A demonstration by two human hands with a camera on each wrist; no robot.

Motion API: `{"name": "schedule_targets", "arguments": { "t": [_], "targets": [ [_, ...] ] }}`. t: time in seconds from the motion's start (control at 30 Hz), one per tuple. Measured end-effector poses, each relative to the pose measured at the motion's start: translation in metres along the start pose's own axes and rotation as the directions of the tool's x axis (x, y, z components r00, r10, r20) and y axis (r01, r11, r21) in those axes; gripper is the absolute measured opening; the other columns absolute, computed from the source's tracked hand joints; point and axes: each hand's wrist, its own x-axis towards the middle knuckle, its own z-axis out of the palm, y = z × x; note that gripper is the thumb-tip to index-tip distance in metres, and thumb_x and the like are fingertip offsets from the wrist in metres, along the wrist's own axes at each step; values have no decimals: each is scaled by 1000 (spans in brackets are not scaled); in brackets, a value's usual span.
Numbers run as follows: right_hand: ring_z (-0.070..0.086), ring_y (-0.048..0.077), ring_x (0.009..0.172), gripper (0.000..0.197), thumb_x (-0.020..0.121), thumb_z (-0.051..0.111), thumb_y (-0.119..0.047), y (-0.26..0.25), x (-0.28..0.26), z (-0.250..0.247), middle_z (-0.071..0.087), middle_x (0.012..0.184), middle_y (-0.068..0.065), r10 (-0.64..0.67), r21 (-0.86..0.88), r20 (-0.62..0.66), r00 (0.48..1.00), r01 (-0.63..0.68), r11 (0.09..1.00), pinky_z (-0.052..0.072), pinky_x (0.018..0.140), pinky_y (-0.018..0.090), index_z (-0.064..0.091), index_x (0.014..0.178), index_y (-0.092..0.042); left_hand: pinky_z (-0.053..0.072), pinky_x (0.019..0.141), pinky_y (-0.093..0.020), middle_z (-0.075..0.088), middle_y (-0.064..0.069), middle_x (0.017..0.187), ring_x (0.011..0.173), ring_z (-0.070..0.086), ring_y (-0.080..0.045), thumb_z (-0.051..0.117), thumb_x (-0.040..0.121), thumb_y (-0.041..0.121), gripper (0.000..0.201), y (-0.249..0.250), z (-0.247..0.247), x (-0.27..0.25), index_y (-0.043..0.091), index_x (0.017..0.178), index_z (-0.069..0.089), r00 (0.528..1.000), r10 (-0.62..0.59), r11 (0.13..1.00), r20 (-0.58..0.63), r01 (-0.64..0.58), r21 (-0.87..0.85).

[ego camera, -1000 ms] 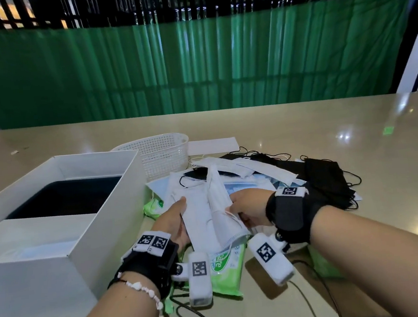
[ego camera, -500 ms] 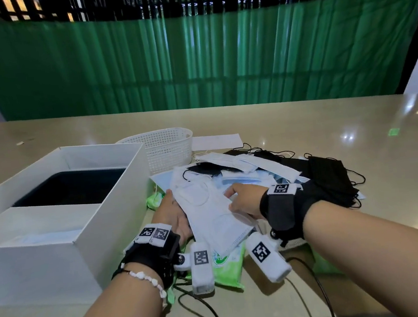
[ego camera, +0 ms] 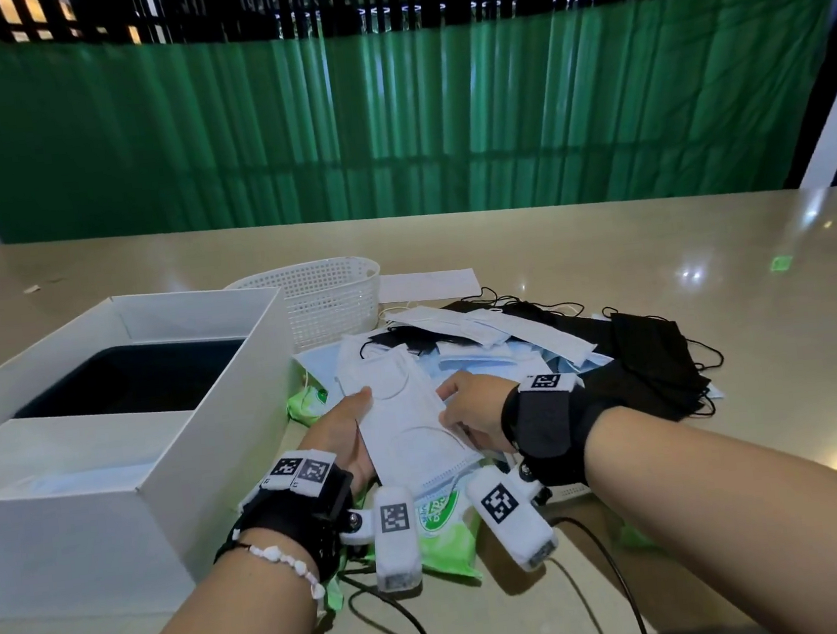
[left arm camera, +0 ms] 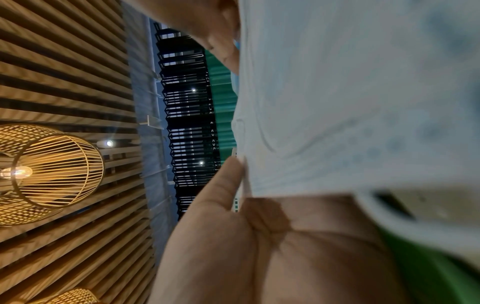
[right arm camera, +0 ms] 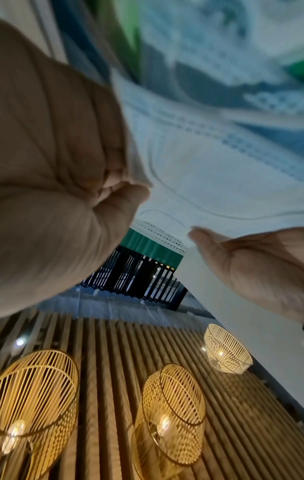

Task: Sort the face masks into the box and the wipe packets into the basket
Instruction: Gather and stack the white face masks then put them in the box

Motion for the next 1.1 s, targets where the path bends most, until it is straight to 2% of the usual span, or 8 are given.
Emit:
{"name": "schedule_targets", "arguments": {
  "t": [0.13,0.2,0.4,0.57,0.77,0.87,0.97,1.1],
  "targets": [
    [48,16,57,20,91,48,0,4,-11,-20,51,71,9,19,207,-63,998,-6,978,43,56,28,45,79,-15,52,80,-43,66,-18,104,91,63,-30,36,97,1,29,-5,-11,12,1,121,53,999,28,984,-26,-23,178],
    [47,15,59,20,91,46,-3,9,-9,-43,49,69,6,11,99,-148,989,3,995,44,58,24,47,76,-15,49,88,-46,66,-18,100,94,60,-32,44,93,4,29,-5,-15,16,-2,119,55,999,29,975,-39,-19,222],
    [44,12,66,13,90,54,-12,31,-4,-97,47,72,-1,13,-339,-323,946,-129,932,29,51,15,50,79,-15,59,58,-31,70,-14,94,80,67,-26,37,97,-2,28,-5,-12,11,2,119,54,999,33,987,-24,-29,156],
    [44,16,92,23,85,62,-20,39,8,-99,48,101,3,116,-409,-271,956,-224,885,36,75,22,55,107,-19,60,66,-36,65,-20,115,96,65,-30,40,97,4,37,-4,-11,8,0,132,49,999,24,995,-31,-21,97],
    [49,19,92,54,82,65,-8,37,18,-93,55,112,10,101,-314,-342,934,-215,925,40,72,22,44,132,-8,58,55,-33,70,-16,96,81,68,-26,40,99,9,34,-3,-7,2,-2,128,52,1000,25,996,-16,-23,82],
    [55,23,101,42,84,64,-9,32,15,-92,57,117,11,84,-296,-369,926,-203,933,44,71,22,49,123,-6,58,53,-32,70,-15,93,81,67,-26,39,99,8,32,-2,-5,-1,-1,127,52,1000,19,995,-9,-18,97],
    [54,20,81,8,86,59,-13,21,8,-97,56,84,5,10,-318,-348,937,-128,939,35,51,18,57,84,-5,57,60,-36,68,-15,98,86,65,-27,38,99,7,34,-3,-7,2,0,131,49,1000,21,995,-9,-21,96],
    [59,24,84,22,88,52,-13,2,-11,-101,65,98,16,-108,-248,-402,909,5,969,35,63,24,62,103,-2,54,65,-38,69,-13,95,83,67,-26,37,100,7,29,-4,-7,3,3,124,52,1000,27,996,6,-28,87]
  ]
}}
